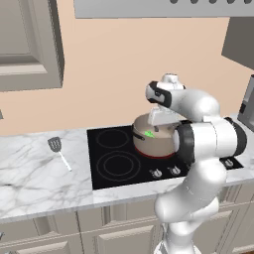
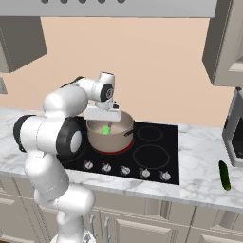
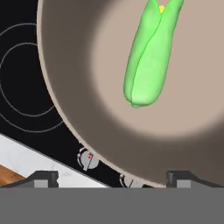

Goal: Put the corn and cucumber in the pot. Retrieve the spatula and lightly stir the vegetables in the pot.

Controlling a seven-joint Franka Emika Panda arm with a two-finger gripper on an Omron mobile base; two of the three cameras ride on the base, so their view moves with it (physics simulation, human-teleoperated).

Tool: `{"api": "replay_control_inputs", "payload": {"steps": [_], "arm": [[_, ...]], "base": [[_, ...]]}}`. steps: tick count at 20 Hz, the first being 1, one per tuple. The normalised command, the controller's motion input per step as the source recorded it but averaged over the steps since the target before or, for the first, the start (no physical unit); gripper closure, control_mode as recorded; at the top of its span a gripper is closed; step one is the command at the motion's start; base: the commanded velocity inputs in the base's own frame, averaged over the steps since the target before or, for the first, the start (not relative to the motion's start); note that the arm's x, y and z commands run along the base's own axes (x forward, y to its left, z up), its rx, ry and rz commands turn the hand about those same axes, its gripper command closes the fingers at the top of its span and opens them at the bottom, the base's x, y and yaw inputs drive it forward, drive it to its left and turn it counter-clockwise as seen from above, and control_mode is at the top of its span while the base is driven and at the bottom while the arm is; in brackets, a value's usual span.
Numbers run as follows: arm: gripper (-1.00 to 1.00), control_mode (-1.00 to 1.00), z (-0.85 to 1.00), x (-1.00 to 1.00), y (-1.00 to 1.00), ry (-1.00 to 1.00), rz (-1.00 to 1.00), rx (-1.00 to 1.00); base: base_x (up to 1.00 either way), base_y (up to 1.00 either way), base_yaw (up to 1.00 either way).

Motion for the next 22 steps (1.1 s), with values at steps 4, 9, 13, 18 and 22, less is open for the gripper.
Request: {"api": "replay_control_inputs", "payload": {"steps": [4, 9, 13, 18, 22], "arm": [[-1.0, -1.0, -0.36, -1.0, 0.0, -0.18, 0.0, -0.01], [-1.0, -1.0, -0.26, -1.0, 0.0, -0.12, 0.0, 0.0], [-1.0, -1.0, 0.47, -0.8, 0.0, -0.06, 0.0, 0.0], [-1.0, -1.0, 0.04, -0.06, 0.0, -0.02, 0.0, 0.0], [-1.0, -1.0, 0.0, 0.0, 0.0, 0.0, 0.0, 0.0]], "base": [[0.0, 0.0, 0.0], [0.0, 0.0, 0.0], [0.0, 0.0, 0.0], [0.0, 0.0, 0.0], [0.0, 0.0, 0.0]]}}
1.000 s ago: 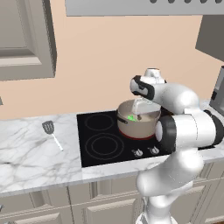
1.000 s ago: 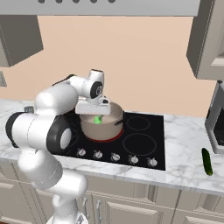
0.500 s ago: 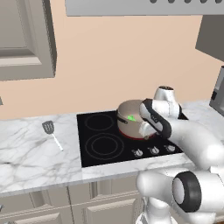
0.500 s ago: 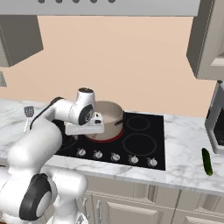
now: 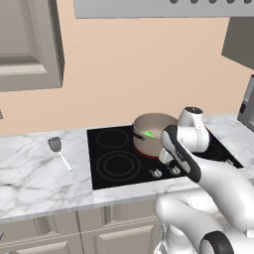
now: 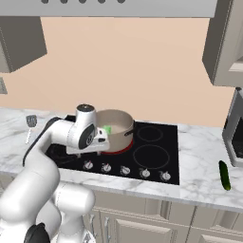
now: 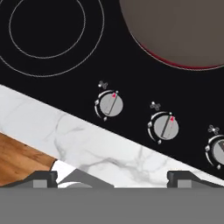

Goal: Put the corn and cucumber in the pot. Retrieve the spatula and lightly stir the vegetables in the pot.

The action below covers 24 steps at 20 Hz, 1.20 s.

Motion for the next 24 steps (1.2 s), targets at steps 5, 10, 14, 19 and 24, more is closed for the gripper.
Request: {"api": "replay_control_inputs", "payload": {"steps": [5, 10, 14, 19, 24], "arm": [[-1.0, 1.0, 0.0, -0.01, 0.0, 0.0, 0.0, 0.0], [-1.0, 1.0, 0.0, 0.0, 0.0, 0.0, 0.0, 0.0], [-1.0, 1.0, 0.0, 0.0, 0.0, 0.0, 0.0, 0.0], [-1.0, 1.0, 0.0, 0.0, 0.0, 0.0, 0.0, 0.0], [-1.0, 1.0, 0.0, 0.0, 0.0, 0.0, 0.0, 0.0]], "base": [[-0.32, -0.32, -0.08], [-0.32, -0.79, -0.19], [0.21, -0.98, -0.03], [0.02, -1.0, 0.03], [0.7, -0.55, 0.0]]}}
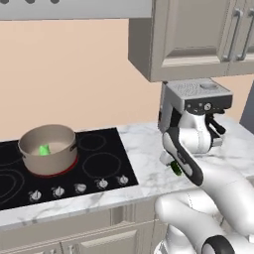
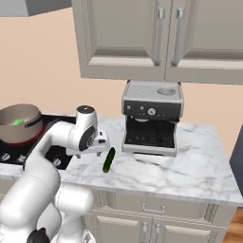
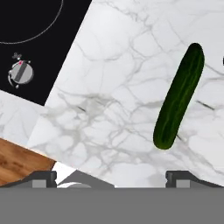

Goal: Put the corn and cucumber in the pot. Retrieve the spatula and lightly stir the vegetables in the pot.

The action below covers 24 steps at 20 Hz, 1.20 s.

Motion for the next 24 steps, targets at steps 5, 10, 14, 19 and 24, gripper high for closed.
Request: {"api": "replay_control_inputs", "payload": {"steps": [5, 10, 14, 19, 24], "arm": [[-1.0, 1.0, 0.0, 0.0, 0.0, 0.0, 0.0, 0.0], [-1.0, 1.0, 0.0, 0.0, 0.0, 0.0, 0.0, 0.0], [-1.0, -1.0, 0.0, 0.06, 0.0, 0.03, -0.04, 0.0], [-1.0, -1.0, 0.0, 0.24, 0.0, 0.27, -0.28, 0.0], [-1.0, -1.0, -0.18, 0.28, -0.14, 0.24, -0.24, -0.01]], "base": [[0.46, 0.02, 0.0], [0.0, 0.0, 0.0], [0.03, 0.0, -0.01], [0.0, 0.0, 0.0], [0.0, 0.0, 0.0]]}}
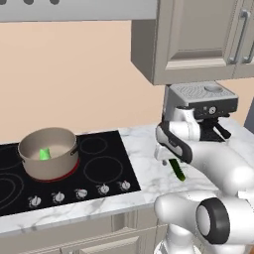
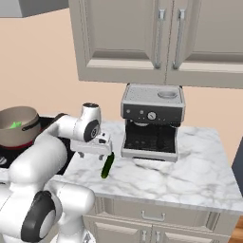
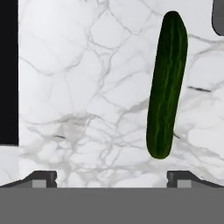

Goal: Put the corn and cucumber in the pot. Retrieve the spatula and lightly stir the vegetables in the pot.

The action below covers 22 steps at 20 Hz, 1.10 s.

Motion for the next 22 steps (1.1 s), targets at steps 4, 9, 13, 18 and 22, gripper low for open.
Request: {"api": "replay_control_inputs", "payload": {"steps": [4, 9, 13, 18, 22], "arm": [[-1.0, -1.0, -0.31, 0.03, -0.56, -0.01, -0.01, 0.0], [-1.0, -1.0, -0.23, 0.0, -0.21, -0.03, 0.01, 0.0], [-1.0, -1.0, -0.56, -0.06, 0.0, 0.0, 0.09, 0.0], [-1.0, -1.0, -0.61, 0.0, -0.01, 0.0, 0.05, 0.0], [-1.0, -1.0, -0.3, 0.0, 0.0, -0.03, 0.04, 0.0]], "base": [[0.0, 0.0, 0.0], [0.0, 0.0, 0.0], [0.0, 0.0, 0.0], [0.0, 0.0, 0.0], [0.0, 0.0, 0.0]]}}
